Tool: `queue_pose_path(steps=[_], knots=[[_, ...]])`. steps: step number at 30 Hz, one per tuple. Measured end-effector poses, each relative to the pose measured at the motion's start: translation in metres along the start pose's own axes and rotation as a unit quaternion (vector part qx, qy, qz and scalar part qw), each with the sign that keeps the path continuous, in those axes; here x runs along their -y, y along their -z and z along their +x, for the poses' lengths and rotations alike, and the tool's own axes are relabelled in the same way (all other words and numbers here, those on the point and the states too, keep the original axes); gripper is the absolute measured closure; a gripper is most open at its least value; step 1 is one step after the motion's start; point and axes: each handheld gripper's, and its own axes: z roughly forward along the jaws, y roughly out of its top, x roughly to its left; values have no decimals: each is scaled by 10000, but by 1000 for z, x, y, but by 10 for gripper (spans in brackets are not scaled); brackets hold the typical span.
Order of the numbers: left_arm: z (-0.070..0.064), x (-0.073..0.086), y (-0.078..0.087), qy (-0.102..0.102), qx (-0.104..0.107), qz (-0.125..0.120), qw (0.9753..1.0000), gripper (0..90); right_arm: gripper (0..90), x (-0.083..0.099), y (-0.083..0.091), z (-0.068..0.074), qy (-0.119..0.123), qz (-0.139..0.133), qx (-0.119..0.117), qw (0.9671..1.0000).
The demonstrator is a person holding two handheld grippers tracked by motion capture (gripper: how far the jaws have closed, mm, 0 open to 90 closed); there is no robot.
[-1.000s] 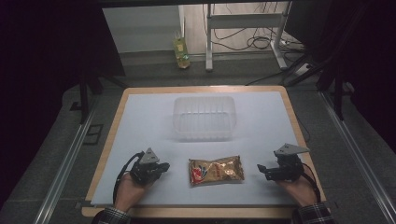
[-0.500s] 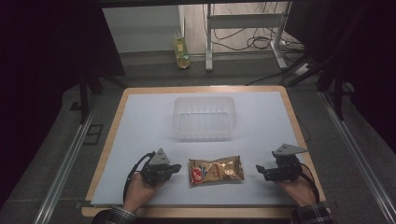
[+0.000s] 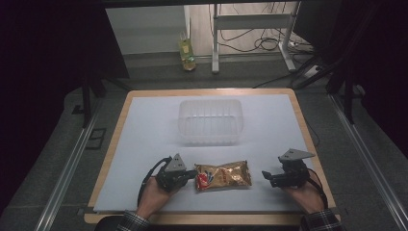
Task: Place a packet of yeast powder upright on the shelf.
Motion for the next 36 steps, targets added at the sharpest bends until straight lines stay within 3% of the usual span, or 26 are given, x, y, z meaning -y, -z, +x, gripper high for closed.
queue_pose_path(steps=[15,23,26,29,36], knots=[[-14,-11,-23,-262,138,-30,9996,890,132,-2,-3,5,54,-6,-109,9999],[-21,-10,-29,-420,-51,91,9991,897,134,-4,-5,11,93,62,-230,9997],[-23,-10,-29,-404,-109,120,9991,898,134,-4,-5,13,101,60,-244,9996],[-19,-7,-28,-198,-15,77,9998,898,137,-5,-4,14,108,45,-276,9996],[-20,-4,-25,-213,-88,121,9997,899,142,-6,-3,14,95,39,-316,9994]])
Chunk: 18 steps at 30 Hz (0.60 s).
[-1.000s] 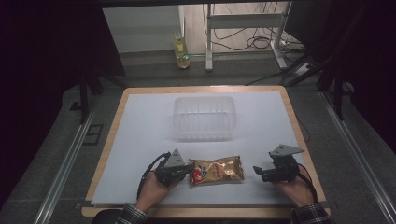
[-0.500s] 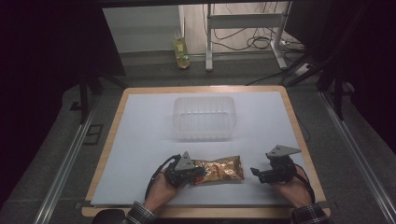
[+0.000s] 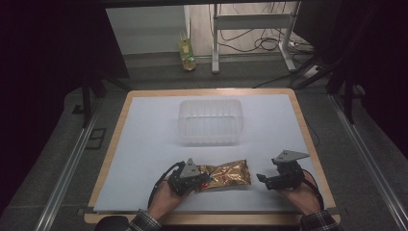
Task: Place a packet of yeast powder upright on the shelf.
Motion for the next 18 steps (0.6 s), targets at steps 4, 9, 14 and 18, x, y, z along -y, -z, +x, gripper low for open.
queue_pose_path(steps=[4,9,14,18], knots=[[5,4,3,143,129,-5,9998,898,147,0,0,1,23,24,-40,10000],[6,6,3,184,134,16,9997,899,150,-1,0,1,3,34,-80,10000],[7,8,4,245,166,24,9996,898,153,-2,1,2,-46,14,-178,9998],[6,9,4,232,131,36,9996,898,154,-2,1,3,-91,30,-279,9996]])
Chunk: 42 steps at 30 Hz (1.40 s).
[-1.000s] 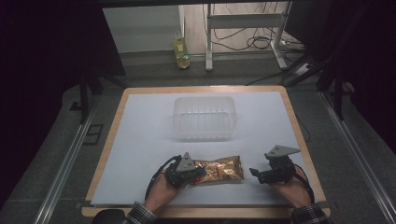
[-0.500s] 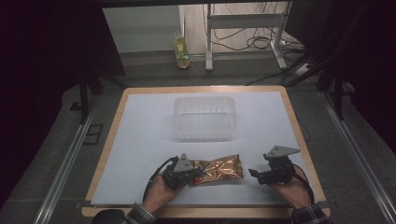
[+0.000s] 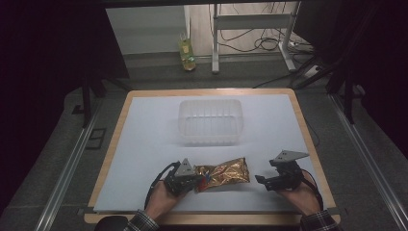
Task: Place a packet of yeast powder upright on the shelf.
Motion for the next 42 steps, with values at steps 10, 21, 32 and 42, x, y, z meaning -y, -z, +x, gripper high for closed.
queue_pose_path(steps=[10,21,32,42], knots=[[-3,8,-2,-139,-182,247,9994,898,153,-4,-1,5,-57,-14,-345,9994],[-2,8,-3,-112,-134,265,9995,898,152,-8,-9,12,-150,80,-739,9971],[-1,8,-3,-176,-124,264,9994,898,151,-16,-26,19,-260,185,-1114,9933],[0,7,-3,-233,-90,284,9993,898,152,-22,-47,20,-462,298,-1580,9859]])
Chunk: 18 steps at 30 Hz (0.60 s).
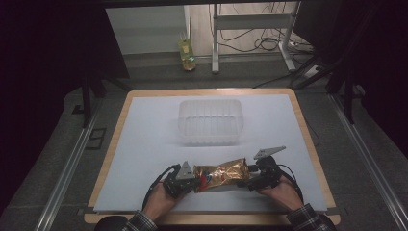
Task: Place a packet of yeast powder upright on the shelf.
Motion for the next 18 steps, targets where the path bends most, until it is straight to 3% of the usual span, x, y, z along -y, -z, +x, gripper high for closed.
queue_pose_path(steps=[12,18], knots=[[1,0,0,-1,41,-16,10000,897,225,-17,-13,-2,-88,127,-296,9994],[1,-1,0,-46,24,7,10000,896,328,-24,-12,-1,-147,59,-391,9991]])
